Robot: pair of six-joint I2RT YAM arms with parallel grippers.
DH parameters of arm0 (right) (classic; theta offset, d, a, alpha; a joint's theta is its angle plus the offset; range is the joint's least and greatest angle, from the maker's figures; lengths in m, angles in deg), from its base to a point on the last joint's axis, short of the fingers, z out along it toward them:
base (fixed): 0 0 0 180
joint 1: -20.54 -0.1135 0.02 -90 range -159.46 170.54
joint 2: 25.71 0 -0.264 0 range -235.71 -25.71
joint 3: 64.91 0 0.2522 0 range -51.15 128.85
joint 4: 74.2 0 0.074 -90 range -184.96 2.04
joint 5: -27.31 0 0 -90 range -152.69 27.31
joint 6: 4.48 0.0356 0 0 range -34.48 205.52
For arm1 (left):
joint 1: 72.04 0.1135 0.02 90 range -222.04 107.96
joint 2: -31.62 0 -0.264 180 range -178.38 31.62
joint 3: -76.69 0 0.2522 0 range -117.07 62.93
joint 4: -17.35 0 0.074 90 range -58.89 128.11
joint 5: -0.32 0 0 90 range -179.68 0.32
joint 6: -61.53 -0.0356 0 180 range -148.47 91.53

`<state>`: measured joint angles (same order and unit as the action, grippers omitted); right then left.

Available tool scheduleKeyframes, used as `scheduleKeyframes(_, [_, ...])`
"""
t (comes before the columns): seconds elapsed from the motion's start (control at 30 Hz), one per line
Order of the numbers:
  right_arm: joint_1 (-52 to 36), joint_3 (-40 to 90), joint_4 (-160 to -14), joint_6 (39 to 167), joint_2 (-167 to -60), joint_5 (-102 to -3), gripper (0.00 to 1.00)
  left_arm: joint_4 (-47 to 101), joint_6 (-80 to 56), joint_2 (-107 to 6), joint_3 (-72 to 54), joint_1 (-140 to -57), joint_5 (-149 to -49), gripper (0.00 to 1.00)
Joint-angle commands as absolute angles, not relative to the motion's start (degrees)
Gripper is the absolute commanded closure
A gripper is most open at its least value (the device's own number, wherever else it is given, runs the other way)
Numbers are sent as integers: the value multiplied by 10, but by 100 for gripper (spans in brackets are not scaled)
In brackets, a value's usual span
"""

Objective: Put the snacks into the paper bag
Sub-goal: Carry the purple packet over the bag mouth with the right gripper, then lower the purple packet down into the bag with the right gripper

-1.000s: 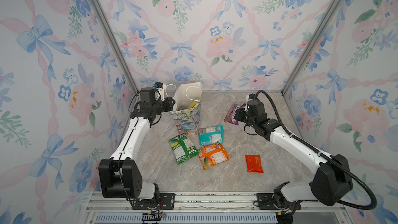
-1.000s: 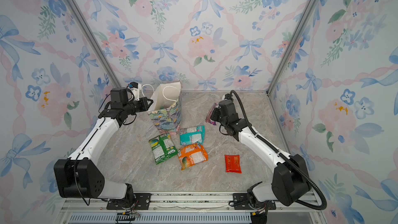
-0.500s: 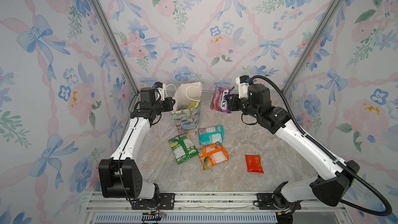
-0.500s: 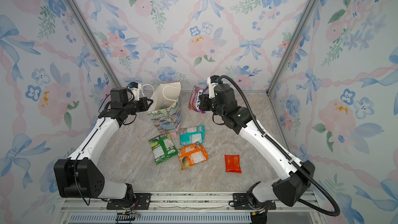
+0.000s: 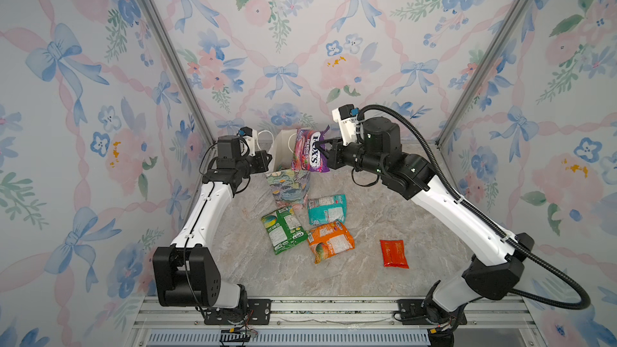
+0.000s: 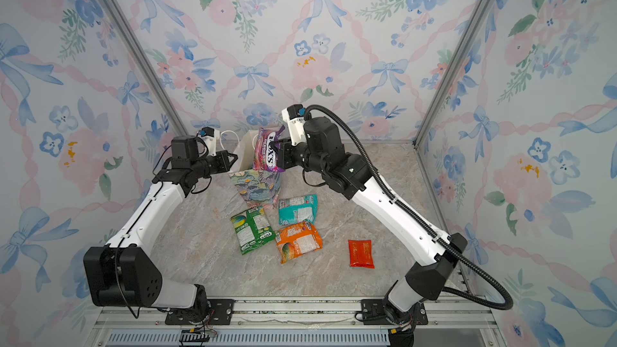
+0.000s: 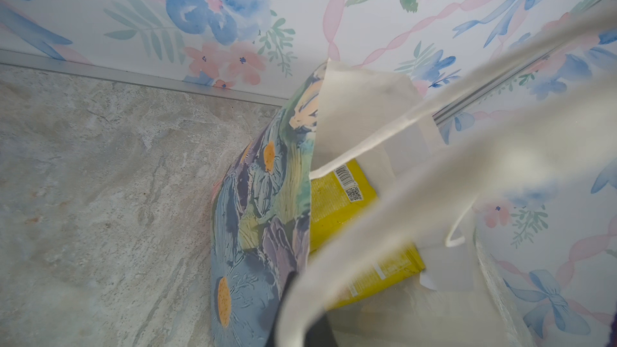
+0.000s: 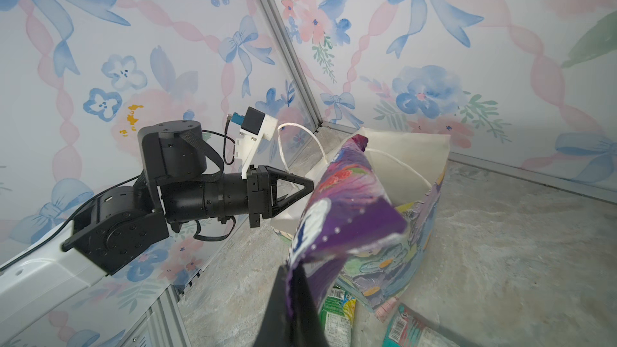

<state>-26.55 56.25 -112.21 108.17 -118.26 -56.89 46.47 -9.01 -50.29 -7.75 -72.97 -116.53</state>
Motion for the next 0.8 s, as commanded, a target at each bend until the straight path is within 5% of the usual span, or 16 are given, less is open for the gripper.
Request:
scheduleKeyframes(0.0, [-282, 620, -1119, 1063, -1222, -566, 100, 459, -100, -498, -78, -726, -1178, 100])
scheduleKeyframes(0.33, [-289, 810, -1192, 1031, -1374, -579, 100, 459, -98, -499, -78, -726, -1182, 100])
scheduleKeyframes(0.77, [-290, 954, -1294, 957, -1461, -716, 100, 460, -98, -501, -78, -726, -1185, 100])
